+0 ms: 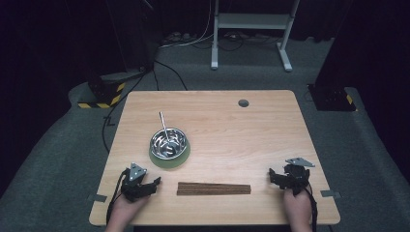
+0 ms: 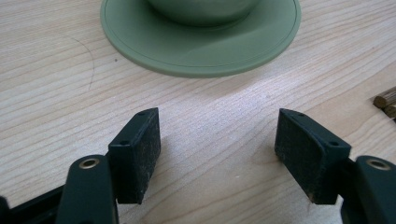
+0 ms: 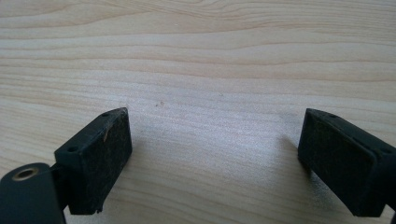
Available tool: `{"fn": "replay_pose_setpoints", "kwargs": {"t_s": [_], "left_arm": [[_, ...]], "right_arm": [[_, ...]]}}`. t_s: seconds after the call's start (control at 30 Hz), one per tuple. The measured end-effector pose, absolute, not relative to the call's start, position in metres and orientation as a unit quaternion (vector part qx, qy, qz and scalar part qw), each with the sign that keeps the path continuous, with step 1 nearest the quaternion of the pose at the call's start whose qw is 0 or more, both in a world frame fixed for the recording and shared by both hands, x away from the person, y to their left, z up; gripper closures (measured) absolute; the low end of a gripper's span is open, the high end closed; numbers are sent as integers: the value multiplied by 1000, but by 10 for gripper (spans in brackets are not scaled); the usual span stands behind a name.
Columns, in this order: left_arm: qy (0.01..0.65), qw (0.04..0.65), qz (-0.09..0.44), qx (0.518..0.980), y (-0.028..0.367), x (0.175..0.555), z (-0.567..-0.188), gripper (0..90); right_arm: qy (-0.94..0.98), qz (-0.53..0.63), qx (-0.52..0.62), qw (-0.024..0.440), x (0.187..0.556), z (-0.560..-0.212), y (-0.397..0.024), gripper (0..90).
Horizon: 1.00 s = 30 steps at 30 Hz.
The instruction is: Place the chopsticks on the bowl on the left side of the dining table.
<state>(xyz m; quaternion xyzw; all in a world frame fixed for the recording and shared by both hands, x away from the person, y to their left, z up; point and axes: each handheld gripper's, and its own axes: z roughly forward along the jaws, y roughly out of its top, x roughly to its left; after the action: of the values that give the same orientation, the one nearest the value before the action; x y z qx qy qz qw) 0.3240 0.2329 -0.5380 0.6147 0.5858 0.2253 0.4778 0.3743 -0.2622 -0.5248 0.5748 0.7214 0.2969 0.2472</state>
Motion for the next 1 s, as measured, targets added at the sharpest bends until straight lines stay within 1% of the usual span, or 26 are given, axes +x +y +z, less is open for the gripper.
{"fn": "replay_pose_setpoints", "kwargs": {"t_s": [0.23,0.3,0.63,0.77,0.9,1.0], "left_arm": [[590,483,224,607,232,324,-538,314],[586,480,225,613,233,324,-538,314],[589,481,224,610,232,324,-538,315],[591,481,226,607,232,324,-538,328],[587,476,223,616,233,326,-537,340],[586,475,218,619,233,325,-536,368]], "right_arm": [[724,295,573,248,374,-525,-263,99],[724,295,570,251,374,-525,-263,98],[725,295,570,251,374,-525,-263,98],[725,295,570,251,374,-525,-263,98],[724,295,570,251,374,-525,-263,98],[724,295,570,251,374,-525,-263,98]]}}
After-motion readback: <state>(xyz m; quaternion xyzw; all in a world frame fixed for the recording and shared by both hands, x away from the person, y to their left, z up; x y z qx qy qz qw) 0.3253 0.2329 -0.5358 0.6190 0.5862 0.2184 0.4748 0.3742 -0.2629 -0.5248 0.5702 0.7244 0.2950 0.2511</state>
